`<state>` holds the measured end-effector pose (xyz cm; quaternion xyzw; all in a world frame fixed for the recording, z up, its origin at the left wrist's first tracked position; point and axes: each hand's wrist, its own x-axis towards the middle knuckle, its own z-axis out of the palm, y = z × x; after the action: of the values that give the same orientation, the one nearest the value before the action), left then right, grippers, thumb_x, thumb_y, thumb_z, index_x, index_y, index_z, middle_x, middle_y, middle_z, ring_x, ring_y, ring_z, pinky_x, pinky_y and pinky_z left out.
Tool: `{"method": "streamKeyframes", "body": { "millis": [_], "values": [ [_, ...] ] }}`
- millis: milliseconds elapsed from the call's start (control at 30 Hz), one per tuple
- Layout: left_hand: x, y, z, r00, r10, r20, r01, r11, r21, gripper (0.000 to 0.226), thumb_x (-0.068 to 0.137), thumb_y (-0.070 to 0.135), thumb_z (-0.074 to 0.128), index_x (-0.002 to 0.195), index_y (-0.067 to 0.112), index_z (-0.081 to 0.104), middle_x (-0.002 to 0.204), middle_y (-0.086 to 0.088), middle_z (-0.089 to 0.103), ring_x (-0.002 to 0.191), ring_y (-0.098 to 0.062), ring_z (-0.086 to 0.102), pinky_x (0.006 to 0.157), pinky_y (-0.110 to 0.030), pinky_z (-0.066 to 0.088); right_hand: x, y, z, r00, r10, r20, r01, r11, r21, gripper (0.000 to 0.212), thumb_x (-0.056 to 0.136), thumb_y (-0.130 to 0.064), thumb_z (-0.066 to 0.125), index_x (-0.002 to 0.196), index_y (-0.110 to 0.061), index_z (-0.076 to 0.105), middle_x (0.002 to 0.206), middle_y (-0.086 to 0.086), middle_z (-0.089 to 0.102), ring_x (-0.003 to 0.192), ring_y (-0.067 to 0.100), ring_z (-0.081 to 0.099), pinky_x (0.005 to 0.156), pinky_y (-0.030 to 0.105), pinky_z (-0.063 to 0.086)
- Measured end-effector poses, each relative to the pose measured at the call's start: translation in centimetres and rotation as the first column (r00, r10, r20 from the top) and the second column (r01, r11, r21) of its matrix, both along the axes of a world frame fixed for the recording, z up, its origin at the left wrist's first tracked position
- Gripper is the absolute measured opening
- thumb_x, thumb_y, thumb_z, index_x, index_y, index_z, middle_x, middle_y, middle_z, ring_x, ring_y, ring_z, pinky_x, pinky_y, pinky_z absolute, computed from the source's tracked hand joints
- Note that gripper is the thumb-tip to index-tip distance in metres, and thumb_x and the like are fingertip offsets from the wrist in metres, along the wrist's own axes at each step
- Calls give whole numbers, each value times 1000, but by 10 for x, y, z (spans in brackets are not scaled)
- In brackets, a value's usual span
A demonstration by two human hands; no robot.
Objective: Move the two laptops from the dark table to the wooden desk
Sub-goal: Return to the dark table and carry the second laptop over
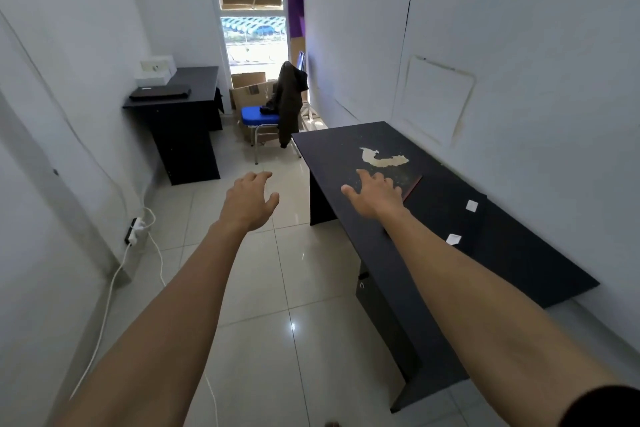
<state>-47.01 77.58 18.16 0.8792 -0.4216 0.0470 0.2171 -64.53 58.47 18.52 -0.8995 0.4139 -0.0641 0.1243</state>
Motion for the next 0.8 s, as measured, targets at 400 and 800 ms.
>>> {"method": "streamKeyframes", "body": {
  "millis": [400,800],
  "values": [
    [95,-201,-23,992,-118,-51,120,992,36,55,95,39,54,145,20,41,145,-8,48,132,-29,45,108,-47,39,70,-167,-31,992,-121,-18,123,989,80,68,100,-61,35,158,-26,26,156,15,37,142,38,33,114,54,27],
    [119,-384,-50,915,-387,-114,395,916,64,54,97,38,51,146,18,39,144,-10,46,134,-32,41,110,-48,36,78,-292,-56,940,-337,-58,342,933,109,70,101,-62,34,159,-24,24,157,17,36,144,38,32,114,53,28]
  ]
}}
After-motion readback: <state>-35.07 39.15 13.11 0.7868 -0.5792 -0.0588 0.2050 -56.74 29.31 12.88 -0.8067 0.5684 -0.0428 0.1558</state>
